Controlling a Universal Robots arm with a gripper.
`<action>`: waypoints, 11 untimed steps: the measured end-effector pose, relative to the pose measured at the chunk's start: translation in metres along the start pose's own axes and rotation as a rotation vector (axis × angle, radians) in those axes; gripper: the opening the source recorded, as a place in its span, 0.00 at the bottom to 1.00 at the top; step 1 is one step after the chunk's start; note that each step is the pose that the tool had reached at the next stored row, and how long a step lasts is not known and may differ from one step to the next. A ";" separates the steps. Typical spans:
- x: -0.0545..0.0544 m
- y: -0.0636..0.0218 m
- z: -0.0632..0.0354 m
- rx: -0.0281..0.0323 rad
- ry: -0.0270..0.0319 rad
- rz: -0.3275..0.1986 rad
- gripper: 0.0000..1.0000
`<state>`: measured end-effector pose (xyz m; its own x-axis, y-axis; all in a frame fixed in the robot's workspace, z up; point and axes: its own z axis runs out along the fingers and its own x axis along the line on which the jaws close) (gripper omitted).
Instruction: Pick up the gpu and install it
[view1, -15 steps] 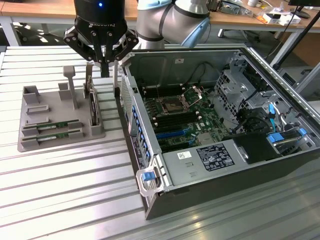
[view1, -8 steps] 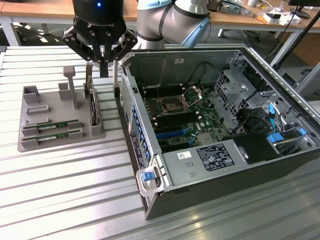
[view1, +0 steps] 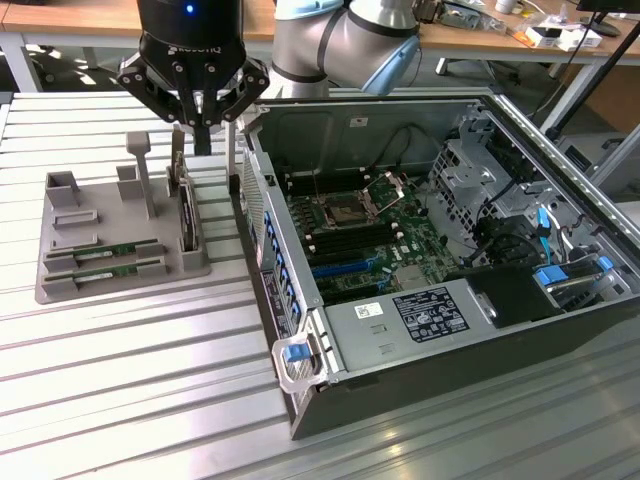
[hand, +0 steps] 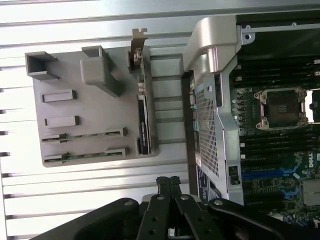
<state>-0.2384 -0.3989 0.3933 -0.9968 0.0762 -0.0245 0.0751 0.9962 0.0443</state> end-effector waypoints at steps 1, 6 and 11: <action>0.001 0.0000 0.0000 0.0000 0.0000 0.000 0.11; 0.011 -0.0008 -0.0003 0.0000 0.0000 0.000 0.11; 0.014 -0.0010 -0.0003 -0.0001 0.0000 0.000 0.11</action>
<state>-0.2521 -0.3989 0.3933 -0.9968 0.0762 -0.0245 0.0751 0.9962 0.0444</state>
